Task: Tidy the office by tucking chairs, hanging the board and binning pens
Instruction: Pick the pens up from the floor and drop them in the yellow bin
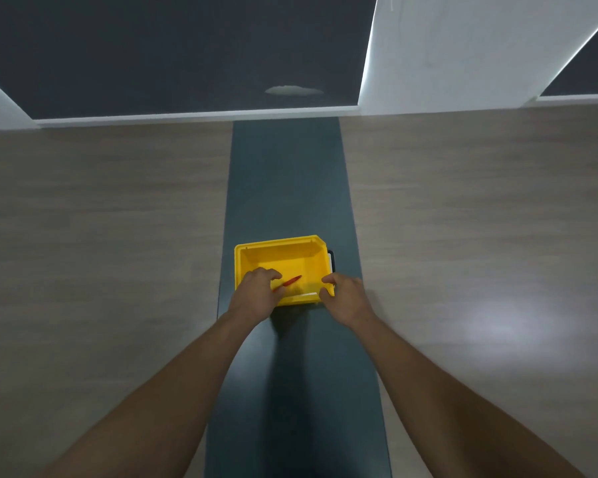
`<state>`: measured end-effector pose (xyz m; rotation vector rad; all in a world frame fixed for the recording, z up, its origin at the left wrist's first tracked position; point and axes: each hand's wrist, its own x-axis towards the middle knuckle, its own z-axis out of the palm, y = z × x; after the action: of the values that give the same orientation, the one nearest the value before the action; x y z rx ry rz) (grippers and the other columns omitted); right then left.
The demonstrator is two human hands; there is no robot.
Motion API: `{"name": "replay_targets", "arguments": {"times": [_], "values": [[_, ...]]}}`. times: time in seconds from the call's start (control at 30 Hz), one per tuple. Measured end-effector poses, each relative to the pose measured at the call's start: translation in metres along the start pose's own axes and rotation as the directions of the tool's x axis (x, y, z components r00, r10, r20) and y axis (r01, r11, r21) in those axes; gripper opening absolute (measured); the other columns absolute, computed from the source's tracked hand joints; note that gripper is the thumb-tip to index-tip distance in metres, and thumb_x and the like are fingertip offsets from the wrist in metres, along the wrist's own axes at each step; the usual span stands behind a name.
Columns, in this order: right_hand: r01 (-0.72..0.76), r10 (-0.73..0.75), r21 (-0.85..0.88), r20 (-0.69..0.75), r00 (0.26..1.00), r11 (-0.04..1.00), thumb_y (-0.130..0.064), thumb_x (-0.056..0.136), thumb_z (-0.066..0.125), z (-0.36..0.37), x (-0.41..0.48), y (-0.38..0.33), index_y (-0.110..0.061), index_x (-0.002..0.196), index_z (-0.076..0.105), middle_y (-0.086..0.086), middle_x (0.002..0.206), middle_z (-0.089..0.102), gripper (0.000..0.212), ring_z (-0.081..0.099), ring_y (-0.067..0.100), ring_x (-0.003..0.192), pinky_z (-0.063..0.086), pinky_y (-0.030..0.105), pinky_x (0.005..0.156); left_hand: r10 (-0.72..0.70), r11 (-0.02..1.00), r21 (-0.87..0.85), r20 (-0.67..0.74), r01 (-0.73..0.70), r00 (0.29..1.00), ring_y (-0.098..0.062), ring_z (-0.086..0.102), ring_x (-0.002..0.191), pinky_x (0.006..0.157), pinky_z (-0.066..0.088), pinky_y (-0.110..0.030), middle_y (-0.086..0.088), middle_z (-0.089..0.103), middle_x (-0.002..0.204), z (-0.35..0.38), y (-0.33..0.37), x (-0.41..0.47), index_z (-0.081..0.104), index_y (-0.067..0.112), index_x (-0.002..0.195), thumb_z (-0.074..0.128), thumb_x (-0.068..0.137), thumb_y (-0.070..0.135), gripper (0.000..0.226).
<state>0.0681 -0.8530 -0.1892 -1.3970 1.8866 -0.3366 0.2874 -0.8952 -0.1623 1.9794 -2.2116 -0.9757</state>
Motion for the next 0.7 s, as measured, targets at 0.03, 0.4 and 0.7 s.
{"name": "replay_targets", "arguments": {"times": [0.03,0.4,0.7], "values": [[0.000,0.000,0.006,-0.012,1.000,1.000,-0.035,0.102,0.064,-0.002,-0.007,0.001,-0.020,0.133,0.068,0.006,0.133,0.071,0.035,0.057,0.032,0.129,0.050,0.042,0.106,0.014,1.000,-0.012,-0.004,-0.014,1.000,-0.028,0.059,0.131,0.106,0.052,-0.044,-0.007,0.064,0.145,-0.002,0.001,-0.008,0.067,0.021,0.142,0.067,0.103,0.041,0.044],[-0.034,0.048,0.089,-0.154,0.987,0.995,-0.028,0.101,0.067,-0.012,-0.145,0.017,-0.009,0.134,0.068,0.011,0.135,0.071,0.038,0.062,0.029,0.128,0.049,0.036,0.110,0.214,0.969,-0.121,-0.043,-0.217,0.976,-0.024,0.061,0.130,0.106,0.049,-0.037,-0.003,0.065,0.143,0.006,0.008,-0.132,0.069,0.020,0.137,0.067,0.103,0.037,0.038],[-0.188,0.245,0.234,-0.242,0.939,0.954,-0.028,0.097,0.070,0.013,-0.288,0.072,-0.010,0.127,0.071,0.009,0.126,0.075,0.035,0.069,0.027,0.120,0.050,0.031,0.104,0.386,0.922,-0.078,0.115,-0.379,0.915,-0.021,0.062,0.130,0.107,0.051,-0.037,0.002,0.066,0.143,0.064,0.046,-0.212,0.066,0.023,0.140,0.064,0.104,0.040,0.040]]}}
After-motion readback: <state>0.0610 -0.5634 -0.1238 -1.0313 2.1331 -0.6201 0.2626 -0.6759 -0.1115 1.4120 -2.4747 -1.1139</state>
